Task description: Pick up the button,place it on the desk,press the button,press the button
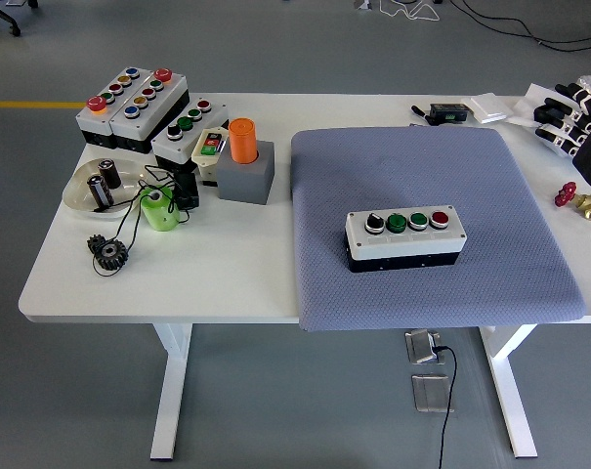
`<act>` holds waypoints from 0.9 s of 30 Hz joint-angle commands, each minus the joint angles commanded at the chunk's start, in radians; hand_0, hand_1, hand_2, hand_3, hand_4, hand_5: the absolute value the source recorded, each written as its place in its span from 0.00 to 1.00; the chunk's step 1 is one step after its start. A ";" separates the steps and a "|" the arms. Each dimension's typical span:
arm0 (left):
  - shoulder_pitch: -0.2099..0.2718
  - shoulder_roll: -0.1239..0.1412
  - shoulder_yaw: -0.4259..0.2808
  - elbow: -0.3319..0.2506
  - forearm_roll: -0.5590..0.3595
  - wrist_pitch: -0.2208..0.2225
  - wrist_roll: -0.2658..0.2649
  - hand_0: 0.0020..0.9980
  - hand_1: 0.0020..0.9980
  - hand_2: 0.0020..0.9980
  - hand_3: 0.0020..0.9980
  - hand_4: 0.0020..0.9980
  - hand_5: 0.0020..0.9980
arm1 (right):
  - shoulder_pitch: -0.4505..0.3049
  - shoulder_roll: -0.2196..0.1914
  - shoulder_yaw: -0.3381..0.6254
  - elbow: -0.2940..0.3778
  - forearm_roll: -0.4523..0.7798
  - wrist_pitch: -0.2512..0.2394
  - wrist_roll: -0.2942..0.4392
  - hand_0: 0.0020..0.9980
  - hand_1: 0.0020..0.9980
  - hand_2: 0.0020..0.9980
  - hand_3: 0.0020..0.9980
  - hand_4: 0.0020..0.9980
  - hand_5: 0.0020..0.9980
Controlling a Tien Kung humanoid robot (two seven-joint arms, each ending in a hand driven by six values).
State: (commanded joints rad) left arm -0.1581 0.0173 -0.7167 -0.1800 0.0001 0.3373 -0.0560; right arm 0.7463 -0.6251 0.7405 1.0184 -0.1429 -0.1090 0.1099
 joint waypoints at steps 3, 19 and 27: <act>-0.001 0.000 0.001 0.000 -0.001 0.000 0.000 0.66 0.71 0.72 0.52 0.32 0.97 | -0.001 0.007 0.001 -0.006 -0.023 0.004 0.007 0.82 0.80 0.82 0.81 0.59 0.59; -0.013 0.000 -0.001 0.000 -0.011 -0.002 -0.005 0.66 0.70 0.72 0.52 0.32 0.97 | 0.007 0.017 -0.001 -0.033 -0.088 0.017 0.022 0.82 0.80 0.82 0.80 0.59 0.59; -0.018 -0.001 -0.007 0.000 -0.009 -0.001 -0.006 0.66 0.70 0.72 0.52 0.33 0.97 | 0.009 0.017 -0.001 -0.039 -0.077 0.020 0.027 0.81 0.79 0.82 0.80 0.58 0.58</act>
State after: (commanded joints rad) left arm -0.1763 0.0161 -0.7237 -0.1800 -0.0088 0.3363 -0.0624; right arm 0.7555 -0.6078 0.7395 0.9796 -0.2200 -0.0890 0.1370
